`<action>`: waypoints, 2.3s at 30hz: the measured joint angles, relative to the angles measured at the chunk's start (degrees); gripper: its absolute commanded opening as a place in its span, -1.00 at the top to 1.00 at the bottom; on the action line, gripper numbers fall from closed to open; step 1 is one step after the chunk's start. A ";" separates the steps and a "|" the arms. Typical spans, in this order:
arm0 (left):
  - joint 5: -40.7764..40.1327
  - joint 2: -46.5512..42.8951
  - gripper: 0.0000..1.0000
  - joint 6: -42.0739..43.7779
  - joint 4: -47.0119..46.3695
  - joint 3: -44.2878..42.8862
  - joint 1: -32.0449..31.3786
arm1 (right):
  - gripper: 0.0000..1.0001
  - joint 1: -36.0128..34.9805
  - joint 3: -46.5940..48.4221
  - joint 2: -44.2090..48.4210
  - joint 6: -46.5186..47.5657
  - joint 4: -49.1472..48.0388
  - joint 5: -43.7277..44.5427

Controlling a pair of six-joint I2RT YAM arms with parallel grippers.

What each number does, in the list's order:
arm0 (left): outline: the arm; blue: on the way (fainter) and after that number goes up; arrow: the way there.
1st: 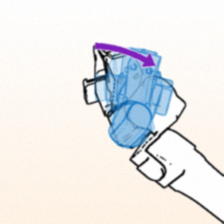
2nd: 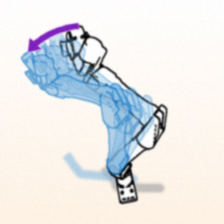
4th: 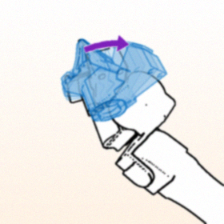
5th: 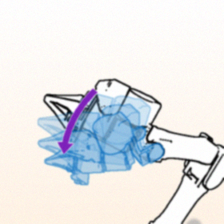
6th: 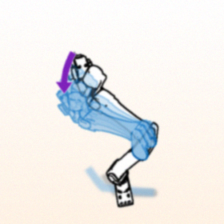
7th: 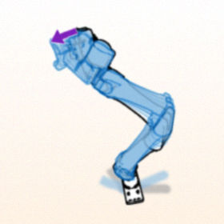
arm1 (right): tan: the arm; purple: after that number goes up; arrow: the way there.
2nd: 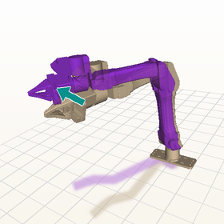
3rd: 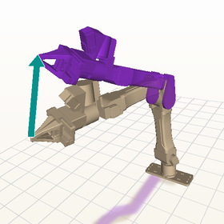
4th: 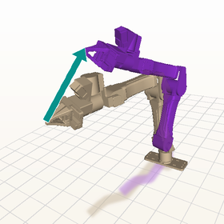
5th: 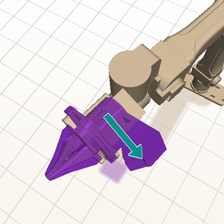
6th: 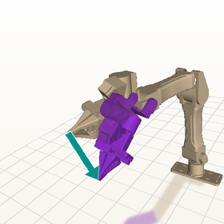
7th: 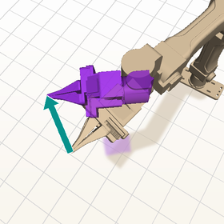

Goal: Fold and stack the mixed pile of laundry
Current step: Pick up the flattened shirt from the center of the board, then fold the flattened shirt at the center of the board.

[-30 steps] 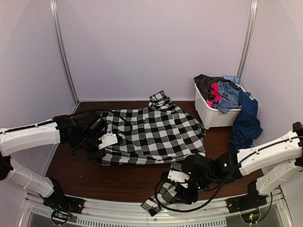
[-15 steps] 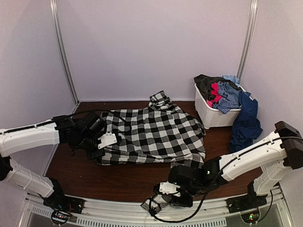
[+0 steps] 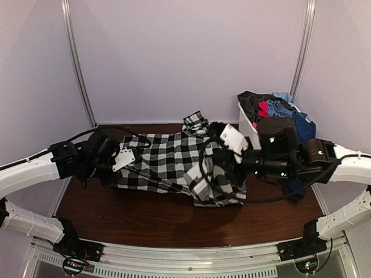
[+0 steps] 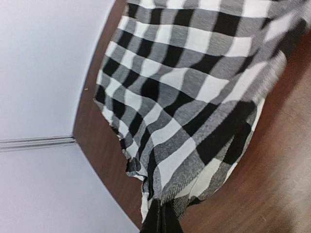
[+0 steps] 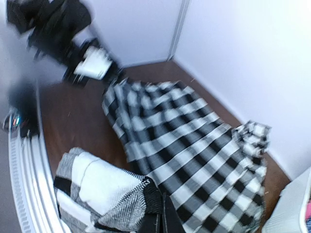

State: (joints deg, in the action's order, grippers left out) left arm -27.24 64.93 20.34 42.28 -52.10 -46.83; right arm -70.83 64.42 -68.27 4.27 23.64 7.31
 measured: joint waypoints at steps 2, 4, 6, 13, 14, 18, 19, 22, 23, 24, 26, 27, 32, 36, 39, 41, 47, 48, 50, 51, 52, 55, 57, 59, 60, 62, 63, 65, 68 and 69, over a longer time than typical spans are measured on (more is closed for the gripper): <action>-3.39 -2.14 1.00 1.27 -2.10 -0.09 0.00 | 1.00 2.64 3.34 4.15 0.98 -2.43 2.64; -4.83 -5.07 1.00 3.41 -4.07 -0.26 -0.09 | 1.00 4.22 6.67 6.97 2.47 -4.35 4.98; -4.68 -7.37 1.00 5.29 -4.33 -1.09 -0.61 | 1.00 4.42 9.75 8.20 4.11 -5.18 6.38; -2.12 -5.42 1.00 6.60 2.78 -0.55 -9.51 | 1.00 4.42 11.69 8.39 5.42 -1.84 6.58; -1.22 -4.42 1.00 6.14 4.63 0.37 -10.08 | 1.00 4.42 10.99 8.52 5.16 -1.01 5.97; 0.33 -4.76 1.00 4.92 9.66 2.40 -10.27 | 1.00 4.42 7.19 9.27 4.09 2.29 3.10; 0.02 -5.38 1.00 4.70 10.08 2.45 -10.27 | 1.00 4.42 6.05 9.35 3.89 3.06 2.34; -1.95 -7.87 1.00 3.87 11.54 2.12 -10.27 | 1.00 4.42 3.17 9.22 2.97 5.51 -0.17; -2.05 -8.26 1.00 3.67 12.24 1.88 -10.27 | 1.00 4.42 2.27 9.16 2.80 6.03 -1.20; -1.86 -8.37 1.00 3.50 13.29 1.55 -10.27 | 1.00 4.42 1.44 9.16 2.62 6.40 -1.97; -0.76 -7.50 1.00 3.52 14.86 1.29 -10.27 | 1.00 4.42 0.20 9.16 2.32 6.80 -2.75; -0.17 -6.84 1.00 3.58 15.43 1.29 -10.27 | 1.00 4.44 -0.31 9.16 2.19 6.78 -2.93; 4.26 -2.27 1.00 3.93 16.87 1.42 -10.27 | 1.00 6.32 -0.72 9.25 2.16 6.56 -3.52; 10.03 -0.37 1.00 2.99 19.15 1.25 -10.34 | 1.00 7.96 -0.85 10.32 1.99 6.27 -4.37; 12.09 1.64 1.00 1.99 19.87 1.11 -12.13 | 1.00 8.59 -1.38 11.98 1.79 5.77 -5.01; 11.26 1.99 1.00 1.29 20.96 -0.07 -13.99 | 1.00 8.83 -1.40 12.63 1.75 5.66 -5.01; -5.49 -3.58 1.00 0.55 19.89 -6.34 -14.75 | 1.00 9.46 -0.74 13.31 3.02 4.57 -1.73; -8.48 -5.07 1.00 0.81 19.32 -6.56 -14.73 | 1.00 9.90 -0.20 13.51 3.43 4.26 -0.70; -11.50 -7.19 1.00 1.70 19.23 -7.17 -14.71 | 1.00 11.13 1.44 14.12 4.50 3.23 0.59; -11.26 -7.76 1.00 2.05 19.61 -7.78 -14.62 | 1.00 11.56 2.27 14.62 4.87 2.69 0.72; -10.69 -8.00 1.00 2.23 19.87 -8.28 -14.62 | 1.00 11.93 3.28 15.39 5.25 2.08 0.72; -7.65 -6.88 1.00 2.23 21.24 -7.82 -14.62 | 1.00 12.26 5.55 16.85 5.92 1.84 0.15; -5.88 -5.49 1.00 2.19 21.92 -5.81 -14.62 | 1.00 12.26 6.08 16.92 6.05 2.03 -0.68; -3.85 -3.02 1.00 2.12 22.43 -2.62 -14.62 | 1.00 12.26 6.14 16.11 6.12 2.89 -2.12; -2.89 -2.23 1.00 2.14 22.47 -1.40 -14.62 | 1.00 12.28 6.08 15.17 6.25 3.41 -2.73; -1.70 -2.12 1.00 2.29 22.14 0.11 -14.62 | 1.00 12.44 5.51 13.33 6.78 3.76 -3.58; -1.36 -2.47 1.00 2.51 21.90 0.48 -14.62 | 1.00 12.68 5.05 11.98 7.21 3.85 -4.22; -1.57 -3.43 1.00 3.23 20.24 1.09 -14.62 | 1.00 13.55 4.17 9.60 8.00 4.22 -5.31; -2.67 -3.56 1.00 4.87 17.64 2.29 -13.68 | 1.00 16.52 3.39 6.47 9.31 4.52 -7.82; -2.73 -3.23 1.00 5.55 16.70 2.86 -12.63 | 1.00 17.66 3.08 5.68 9.55 4.33 -8.68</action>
State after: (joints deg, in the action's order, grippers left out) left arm -29.98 61.69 25.89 58.98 -49.23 -59.46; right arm -53.17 67.51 -62.59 13.82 27.97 -1.37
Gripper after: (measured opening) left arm 0.010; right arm 0.005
